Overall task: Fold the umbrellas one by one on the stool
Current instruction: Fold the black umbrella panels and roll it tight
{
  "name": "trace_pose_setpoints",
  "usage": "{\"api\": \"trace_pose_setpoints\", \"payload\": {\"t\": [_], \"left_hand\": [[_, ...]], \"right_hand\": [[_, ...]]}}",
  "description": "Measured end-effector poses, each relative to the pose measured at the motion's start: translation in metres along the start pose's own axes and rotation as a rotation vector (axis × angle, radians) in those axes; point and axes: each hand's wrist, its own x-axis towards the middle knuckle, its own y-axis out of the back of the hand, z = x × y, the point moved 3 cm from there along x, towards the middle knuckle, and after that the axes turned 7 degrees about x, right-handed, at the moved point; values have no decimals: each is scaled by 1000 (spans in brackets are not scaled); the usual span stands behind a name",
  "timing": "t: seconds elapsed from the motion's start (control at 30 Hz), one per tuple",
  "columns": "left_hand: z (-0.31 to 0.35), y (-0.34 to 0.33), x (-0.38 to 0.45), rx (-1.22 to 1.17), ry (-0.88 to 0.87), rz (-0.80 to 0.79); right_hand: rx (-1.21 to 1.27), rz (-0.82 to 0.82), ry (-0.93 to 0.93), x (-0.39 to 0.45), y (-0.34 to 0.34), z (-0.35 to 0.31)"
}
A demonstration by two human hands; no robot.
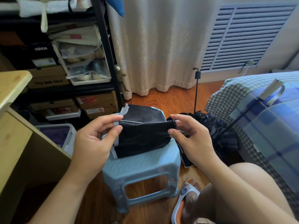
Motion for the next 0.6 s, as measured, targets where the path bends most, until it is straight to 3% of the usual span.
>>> {"api": "trace_pose_setpoints", "payload": {"t": [0.6], "left_hand": [[2, 0, 0, -25, 18, 9]], "right_hand": [[487, 76, -262, 3, -4, 8]]}}
